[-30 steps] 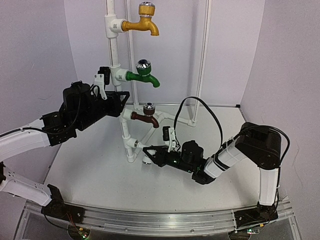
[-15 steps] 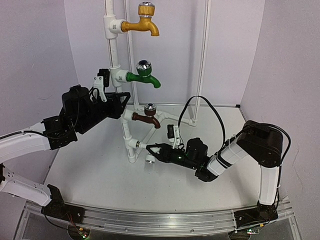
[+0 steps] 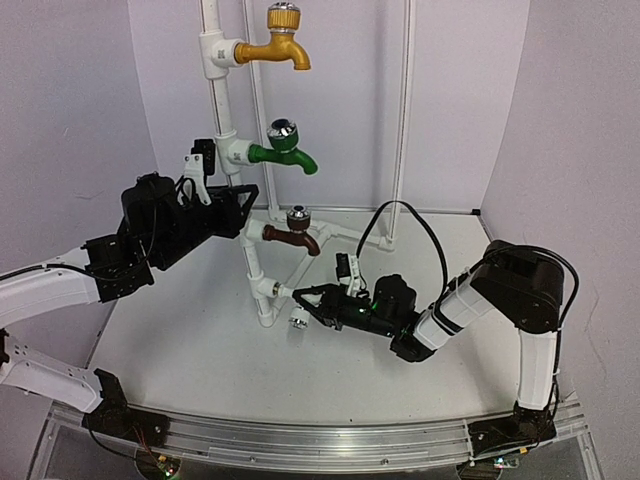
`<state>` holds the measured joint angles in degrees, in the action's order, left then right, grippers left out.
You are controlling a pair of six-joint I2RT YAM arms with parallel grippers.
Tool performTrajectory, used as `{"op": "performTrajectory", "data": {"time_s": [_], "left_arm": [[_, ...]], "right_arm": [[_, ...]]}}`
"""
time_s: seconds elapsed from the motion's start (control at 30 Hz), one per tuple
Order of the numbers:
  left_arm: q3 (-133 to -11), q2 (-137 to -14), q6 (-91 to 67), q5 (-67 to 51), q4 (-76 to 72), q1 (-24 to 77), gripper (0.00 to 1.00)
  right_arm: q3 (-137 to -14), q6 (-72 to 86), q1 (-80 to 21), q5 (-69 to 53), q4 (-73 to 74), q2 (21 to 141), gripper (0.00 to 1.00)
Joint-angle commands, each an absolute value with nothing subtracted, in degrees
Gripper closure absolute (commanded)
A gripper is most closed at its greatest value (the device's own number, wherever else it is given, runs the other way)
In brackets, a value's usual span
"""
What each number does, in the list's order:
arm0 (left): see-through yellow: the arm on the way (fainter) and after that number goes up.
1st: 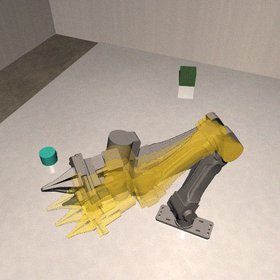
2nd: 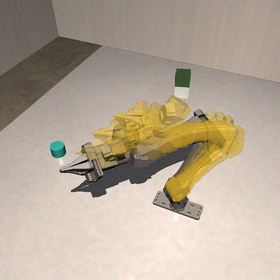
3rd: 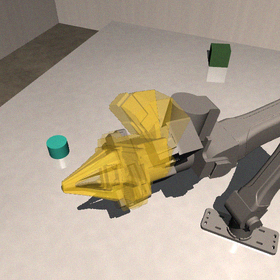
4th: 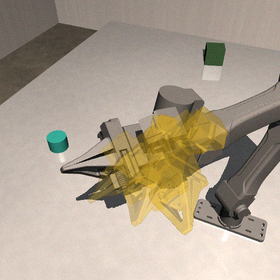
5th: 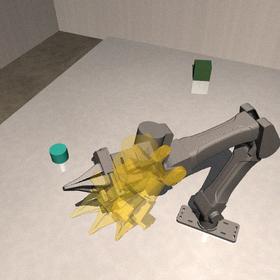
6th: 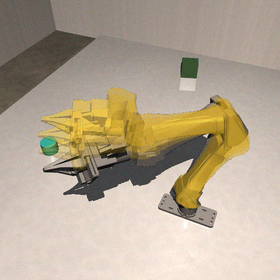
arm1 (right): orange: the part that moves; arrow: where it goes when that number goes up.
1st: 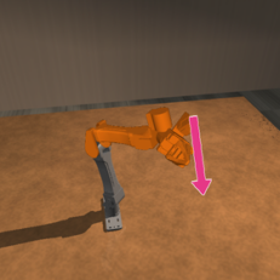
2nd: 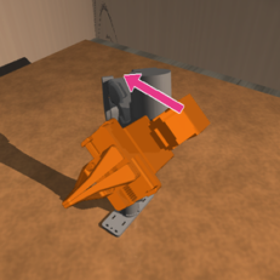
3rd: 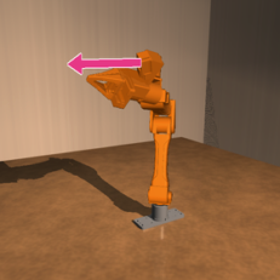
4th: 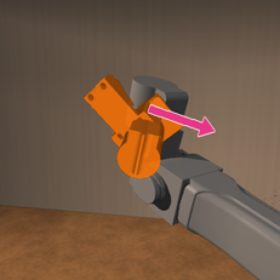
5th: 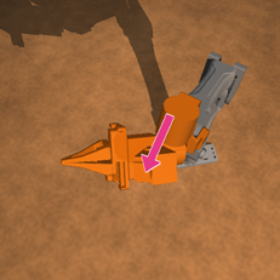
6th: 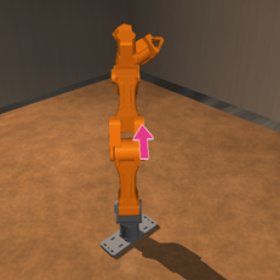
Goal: Install the water faucets
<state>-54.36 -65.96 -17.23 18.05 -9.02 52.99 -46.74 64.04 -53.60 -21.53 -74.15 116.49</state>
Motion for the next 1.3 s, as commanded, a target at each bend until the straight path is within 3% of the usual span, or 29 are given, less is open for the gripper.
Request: {"op": "performTrajectory", "data": {"time_s": [0.0,0.57,1.27], "left_arm": [[-54.1,-71.8,-37.8,2.7,-0.7,57.8,1.00],[-53.2,-73.2,-35.4,5.6,1.1,58.6,1.00],[-50.8,-71.1,-27.1,8.4,1.2,60.8,1.00]], "right_arm": [[-48.1,71.3,-53.0,-16.2,-89.6,116.5,1.00],[-48.8,104.8,-52.9,-11.5,-95.2,121.3,1.00],[-43.8,136.1,-52.9,-4.4,-92.6,117.2,1.00]]}}
